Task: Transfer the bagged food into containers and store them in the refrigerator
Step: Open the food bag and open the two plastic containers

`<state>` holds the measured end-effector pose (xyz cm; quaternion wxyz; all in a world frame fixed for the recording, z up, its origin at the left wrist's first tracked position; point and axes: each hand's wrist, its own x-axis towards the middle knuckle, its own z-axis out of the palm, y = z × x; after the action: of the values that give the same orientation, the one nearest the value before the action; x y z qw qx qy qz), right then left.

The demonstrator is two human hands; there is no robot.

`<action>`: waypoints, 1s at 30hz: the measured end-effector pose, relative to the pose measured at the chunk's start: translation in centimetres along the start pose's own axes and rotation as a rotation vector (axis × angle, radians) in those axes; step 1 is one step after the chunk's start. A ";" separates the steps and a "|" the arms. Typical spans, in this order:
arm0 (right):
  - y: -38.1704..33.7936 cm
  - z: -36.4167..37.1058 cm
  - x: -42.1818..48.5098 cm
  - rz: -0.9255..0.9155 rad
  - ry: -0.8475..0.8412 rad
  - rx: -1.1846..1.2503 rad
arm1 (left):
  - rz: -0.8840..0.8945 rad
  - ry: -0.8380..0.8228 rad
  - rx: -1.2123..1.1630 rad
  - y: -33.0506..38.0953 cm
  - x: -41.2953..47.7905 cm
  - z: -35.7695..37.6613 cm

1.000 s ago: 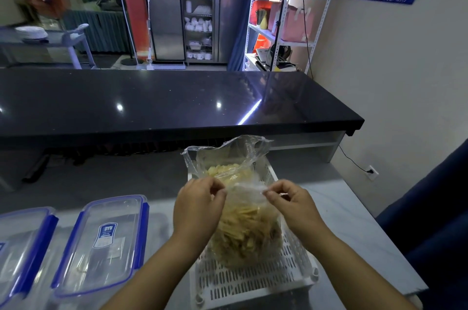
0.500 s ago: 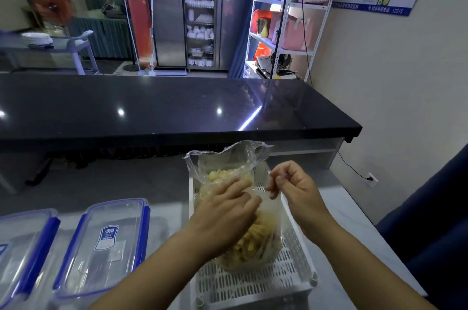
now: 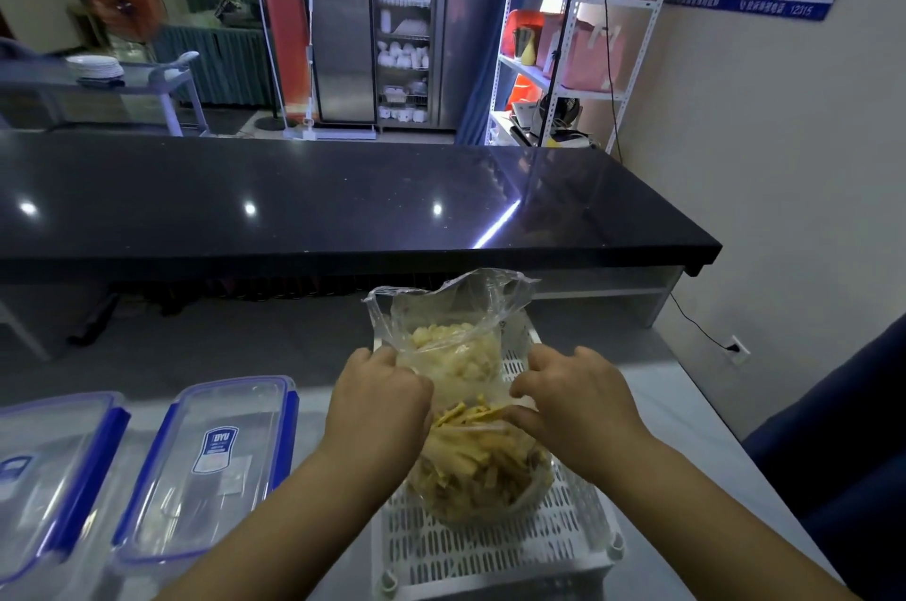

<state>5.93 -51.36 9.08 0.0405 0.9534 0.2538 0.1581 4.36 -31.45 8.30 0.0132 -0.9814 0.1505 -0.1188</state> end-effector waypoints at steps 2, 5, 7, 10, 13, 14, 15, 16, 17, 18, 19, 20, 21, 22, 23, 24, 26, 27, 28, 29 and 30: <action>0.1 0.1 0.4 0.028 -0.062 0.024 | -0.083 -0.033 -0.031 -0.2 0.1 0.8; 0.1 0.8 0.8 0.056 -0.116 0.028 | -0.128 -0.126 -0.151 -0.3 -0.1 1.8; 0.5 1.4 0.8 0.077 -0.161 0.031 | -0.122 -0.140 -0.278 -0.4 -0.3 2.4; 1.6 2.2 0.4 0.127 -0.232 0.031 | -0.120 -0.168 -0.461 -0.7 -0.5 2.7; 3.0 2.9 0.2 0.154 -0.286 0.047 | -0.136 -0.196 -0.597 -0.5 -0.4 2.9; 3.4 3.0 0.1 0.147 -0.306 0.046 | -0.152 -0.199 -0.641 -0.4 -0.4 3.0; 3.8 3.1 0.1 0.135 -0.326 0.046 | -0.175 -0.196 -0.680 -0.4 -0.5 3.2; 4.2 3.2 0.1 0.124 -0.343 0.060 | -0.194 -0.188 -0.706 -0.4 -0.5 3.3; 4.6 3.2 0.2 0.118 -0.359 0.089 | -0.204 -0.177 -0.710 -0.5 -0.6 3.4; 5.0 3.2 0.4 0.118 -0.368 0.132 | -0.212 -0.164 -0.710 -0.5 -0.8 3.6; 5.3 3.0 0.7 0.121 -0.361 0.185 | -0.228 -0.148 -0.720 -0.6 -0.9 3.7; 5.4 2.8 1.0 0.124 -0.333 0.241 | -0.254 -0.130 -0.737 -0.6 -1.0 3.7; 5.4 2.5 1.5 0.125 -0.285 0.290 | -0.285 -0.104 -0.754 -0.6 -1.1 3.8; 5.2 2.3 2.1 0.120 -0.219 0.332 | -0.313 -0.070 -0.767 -0.6 -1.1 3.7; 4.9 2.0 2.7 0.111 -0.151 0.364 | -0.340 -0.033 -0.777 -0.6 -1.2 3.6; 4.4 1.7 3.2 0.099 -0.093 0.390 | -0.364 0.003 -0.786 -0.8 -1.4 3.5; 2.9 1.2 4.0 0.067 -0.021 0.448 | -0.414 0.071 -0.792 -1.5 -2.0 3.1; 2.0 0.9 4.4 0.050 -0.007 0.480 | -0.446 0.102 -0.783 -2.1 -2.4 2.8; 1.0 0.6 4.7 0.033 0.000 0.510 | -0.484 0.123 -0.769 -2.9 -2.9 2.6; 0.0 0.3 5.0 0.014 0.006 0.532 | -0.524 0.136 -0.753 -3.8 -3.4 2.4; -1.2 0.0 5.3 -0.008 0.016 0.549 | -0.564 0.141 -0.739 -4.9 -3.9 2.3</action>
<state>9.74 -47.72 10.38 -0.2211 0.9264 0.2911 0.0906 2.69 -25.63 5.45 -0.3802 -0.9124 -0.0894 -0.1227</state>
